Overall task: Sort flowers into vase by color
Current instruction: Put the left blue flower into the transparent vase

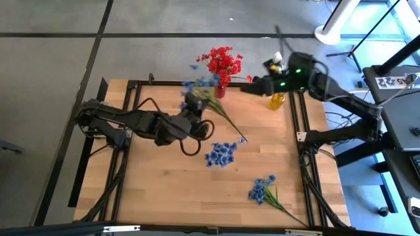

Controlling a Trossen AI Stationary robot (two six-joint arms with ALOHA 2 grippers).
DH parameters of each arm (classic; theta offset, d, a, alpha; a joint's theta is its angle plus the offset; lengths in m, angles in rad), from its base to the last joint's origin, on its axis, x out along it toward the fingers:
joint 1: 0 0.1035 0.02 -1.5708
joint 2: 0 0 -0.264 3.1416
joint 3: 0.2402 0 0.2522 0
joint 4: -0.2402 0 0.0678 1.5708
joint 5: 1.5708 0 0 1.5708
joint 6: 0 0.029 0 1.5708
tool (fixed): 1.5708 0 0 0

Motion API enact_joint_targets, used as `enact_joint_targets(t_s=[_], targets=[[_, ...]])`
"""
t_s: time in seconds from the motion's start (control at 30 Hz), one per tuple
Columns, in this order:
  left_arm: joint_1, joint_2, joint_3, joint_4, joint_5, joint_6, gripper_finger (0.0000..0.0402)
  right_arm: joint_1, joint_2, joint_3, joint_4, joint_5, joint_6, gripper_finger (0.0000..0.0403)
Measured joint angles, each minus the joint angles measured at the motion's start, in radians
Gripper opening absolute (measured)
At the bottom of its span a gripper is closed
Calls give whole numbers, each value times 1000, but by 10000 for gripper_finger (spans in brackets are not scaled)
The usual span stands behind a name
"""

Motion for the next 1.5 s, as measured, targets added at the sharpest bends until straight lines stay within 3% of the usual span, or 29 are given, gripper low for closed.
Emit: enact_joint_targets(t_s=[0.1,0.33,0.6,0.8,1.03,1.17,1.3,1.43,1.5], targets=[[14,8,0,139,95,96,0,75,54,-1,38,1,47,289],[52,42,0,175,202,155,0,191,113,-1,126,-1,165,262],[62,88,0,194,228,175,8,214,133,-1,56,-27,235,225],[62,87,0,224,260,165,22,215,132,-1,-8,-26,219,151],[41,85,0,245,297,35,51,217,135,0,6,-5,120,16],[39,81,27,234,241,-134,89,216,135,0,45,27,101,18],[29,61,77,100,162,-396,131,215,119,-2,108,117,51,6],[-4,-6,115,-107,236,-729,165,211,38,0,173,250,-70,6],[-13,-47,115,-223,320,-948,175,218,-11,0,174,328,-169,5]])
